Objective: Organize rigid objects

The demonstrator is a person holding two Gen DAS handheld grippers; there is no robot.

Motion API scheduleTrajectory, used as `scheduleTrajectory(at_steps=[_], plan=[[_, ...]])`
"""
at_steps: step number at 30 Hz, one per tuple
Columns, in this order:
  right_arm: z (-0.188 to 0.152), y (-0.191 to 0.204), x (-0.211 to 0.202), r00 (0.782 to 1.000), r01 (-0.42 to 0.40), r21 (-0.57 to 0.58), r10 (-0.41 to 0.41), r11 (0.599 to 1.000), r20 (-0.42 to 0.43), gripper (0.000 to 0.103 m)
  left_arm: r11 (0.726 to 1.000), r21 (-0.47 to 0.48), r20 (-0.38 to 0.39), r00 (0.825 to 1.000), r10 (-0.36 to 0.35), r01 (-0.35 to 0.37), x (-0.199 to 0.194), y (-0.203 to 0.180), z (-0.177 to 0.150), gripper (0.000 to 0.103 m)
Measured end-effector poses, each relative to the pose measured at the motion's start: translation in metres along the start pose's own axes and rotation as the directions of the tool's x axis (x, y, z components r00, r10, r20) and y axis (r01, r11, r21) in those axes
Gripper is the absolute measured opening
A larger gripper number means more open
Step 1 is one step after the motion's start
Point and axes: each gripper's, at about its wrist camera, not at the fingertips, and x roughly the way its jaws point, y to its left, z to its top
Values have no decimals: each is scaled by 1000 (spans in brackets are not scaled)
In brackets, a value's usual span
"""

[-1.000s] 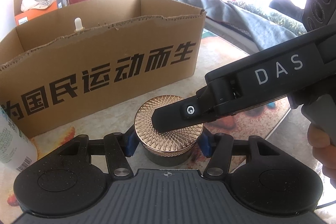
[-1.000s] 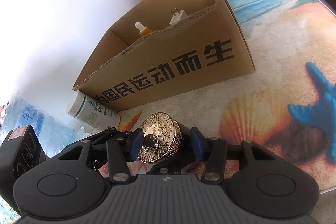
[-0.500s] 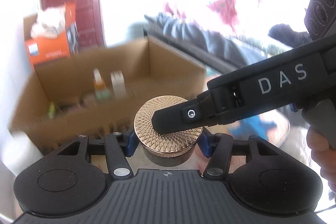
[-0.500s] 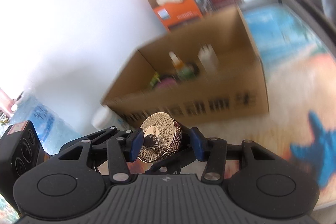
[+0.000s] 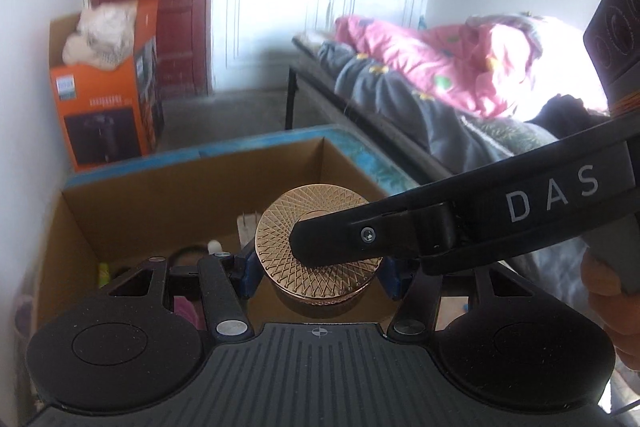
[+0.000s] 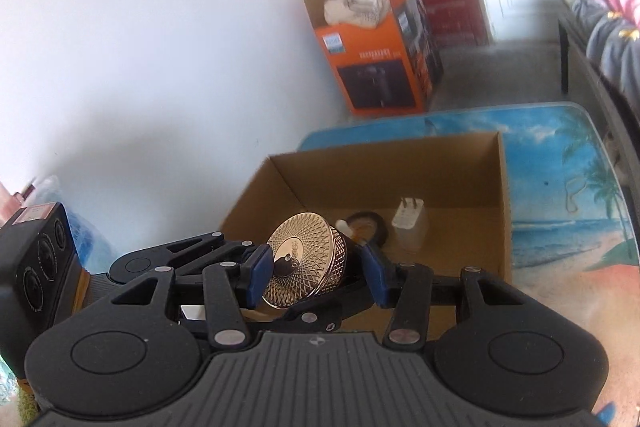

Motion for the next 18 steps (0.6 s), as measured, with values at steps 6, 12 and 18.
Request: scheduleTrajectory(at_steps=[6,12,18], plan=[[8,-24,47,985,27,5,-25,1000,-172,54,992,-120,-137,989,-48,31,36,17,-14,56],[8,-31,72,961,33,-33,-40,999,-273,54,978,-205,-226,971,-84,37,55,28,-17,57],[9,-36,92,941,40,-60,-58,997,-332,53,960,-276,-278,952,-126,46,66,33,-22,63]])
